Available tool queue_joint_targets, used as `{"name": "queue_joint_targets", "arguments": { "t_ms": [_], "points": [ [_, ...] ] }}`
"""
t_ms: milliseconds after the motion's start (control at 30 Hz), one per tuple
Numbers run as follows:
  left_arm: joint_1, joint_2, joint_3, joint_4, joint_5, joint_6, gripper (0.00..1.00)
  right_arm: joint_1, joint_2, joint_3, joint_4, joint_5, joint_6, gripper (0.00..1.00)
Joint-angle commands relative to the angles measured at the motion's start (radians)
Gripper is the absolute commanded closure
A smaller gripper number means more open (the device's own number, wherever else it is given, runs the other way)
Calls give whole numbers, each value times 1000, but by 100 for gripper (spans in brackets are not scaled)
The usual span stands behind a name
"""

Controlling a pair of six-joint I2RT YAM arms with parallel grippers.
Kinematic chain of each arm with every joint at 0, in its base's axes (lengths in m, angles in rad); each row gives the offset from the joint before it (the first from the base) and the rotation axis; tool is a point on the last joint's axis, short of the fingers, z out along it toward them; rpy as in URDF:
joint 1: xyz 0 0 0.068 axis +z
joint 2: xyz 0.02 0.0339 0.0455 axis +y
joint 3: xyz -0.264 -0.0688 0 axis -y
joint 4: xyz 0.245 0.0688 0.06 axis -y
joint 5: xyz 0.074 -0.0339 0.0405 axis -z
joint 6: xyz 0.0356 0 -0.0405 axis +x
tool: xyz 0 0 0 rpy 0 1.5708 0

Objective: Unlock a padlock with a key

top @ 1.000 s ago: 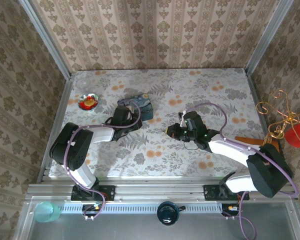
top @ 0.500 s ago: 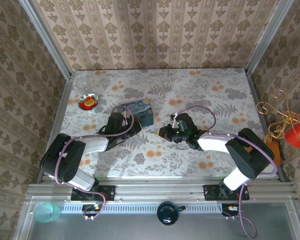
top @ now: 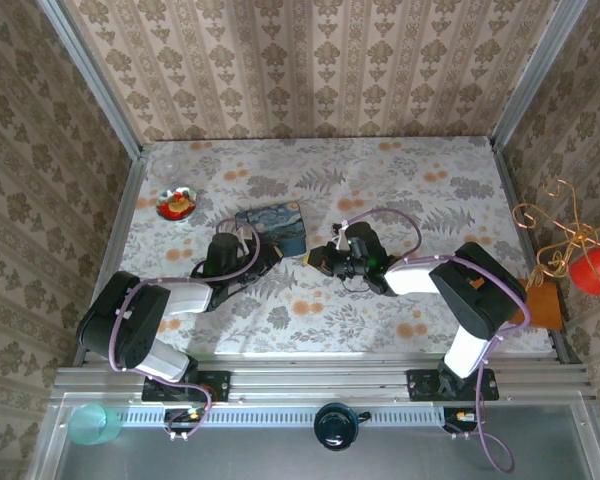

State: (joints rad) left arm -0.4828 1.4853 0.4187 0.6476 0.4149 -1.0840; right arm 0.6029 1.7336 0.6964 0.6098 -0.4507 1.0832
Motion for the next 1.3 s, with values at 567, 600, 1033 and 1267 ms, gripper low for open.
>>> {"name": "queue_joint_targets", "arguments": {
  "t_ms": [567,600,1033,1267],
  "points": [
    [-5,13,-30,210,61,-117,98,-34,85,28,94,-122,101,100],
    [-5,9,-31,202,61,-116,98,-35,88,28,94,-126,103,100],
    [-10,4,-19,198,67,-121,98,-39,101,72,74,-141,118,100],
    [-12,1,-20,203,68,-126,98,-38,119,77,48,-125,127,100]
  ]
}}
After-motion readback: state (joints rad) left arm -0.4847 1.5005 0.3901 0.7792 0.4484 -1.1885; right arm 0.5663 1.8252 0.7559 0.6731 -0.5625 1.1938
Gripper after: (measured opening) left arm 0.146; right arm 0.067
